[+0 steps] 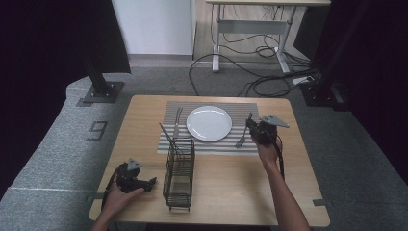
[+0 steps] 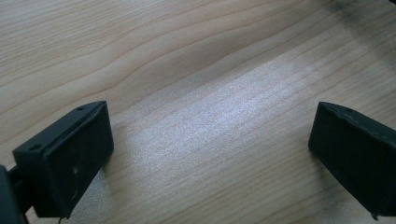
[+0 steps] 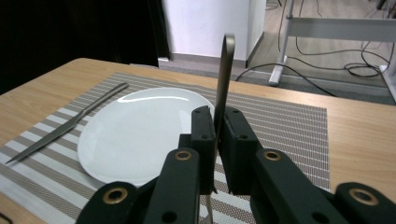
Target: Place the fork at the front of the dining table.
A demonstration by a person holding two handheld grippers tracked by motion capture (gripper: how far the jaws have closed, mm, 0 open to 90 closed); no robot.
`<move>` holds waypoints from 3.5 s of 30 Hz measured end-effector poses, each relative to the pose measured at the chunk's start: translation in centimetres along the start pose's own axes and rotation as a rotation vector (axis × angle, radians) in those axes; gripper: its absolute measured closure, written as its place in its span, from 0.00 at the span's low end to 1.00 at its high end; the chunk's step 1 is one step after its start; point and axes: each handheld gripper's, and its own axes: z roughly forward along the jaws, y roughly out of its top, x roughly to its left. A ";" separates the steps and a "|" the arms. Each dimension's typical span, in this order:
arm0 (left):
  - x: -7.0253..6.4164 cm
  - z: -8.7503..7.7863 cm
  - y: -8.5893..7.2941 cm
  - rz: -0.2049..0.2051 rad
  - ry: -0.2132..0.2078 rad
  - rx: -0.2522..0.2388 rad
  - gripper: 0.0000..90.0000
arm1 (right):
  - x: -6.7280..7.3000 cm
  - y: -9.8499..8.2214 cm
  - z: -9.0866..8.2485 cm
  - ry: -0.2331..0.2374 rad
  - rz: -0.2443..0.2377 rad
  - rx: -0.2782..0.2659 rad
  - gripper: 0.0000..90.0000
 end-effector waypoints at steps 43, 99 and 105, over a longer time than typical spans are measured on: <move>0.0 0.0 0.0 0.002 -0.001 0.000 0.00 | 0.5 -1.2 2.2 -0.016 -0.014 0.056 0.95; 0.0 0.0 0.0 0.001 0.001 -0.002 0.00 | 0.7 -4.7 4.1 -0.074 -0.066 0.143 0.96; 0.0 0.0 0.0 0.001 0.000 -0.002 0.00 | 0.8 -4.3 3.7 -0.074 -0.068 0.130 0.97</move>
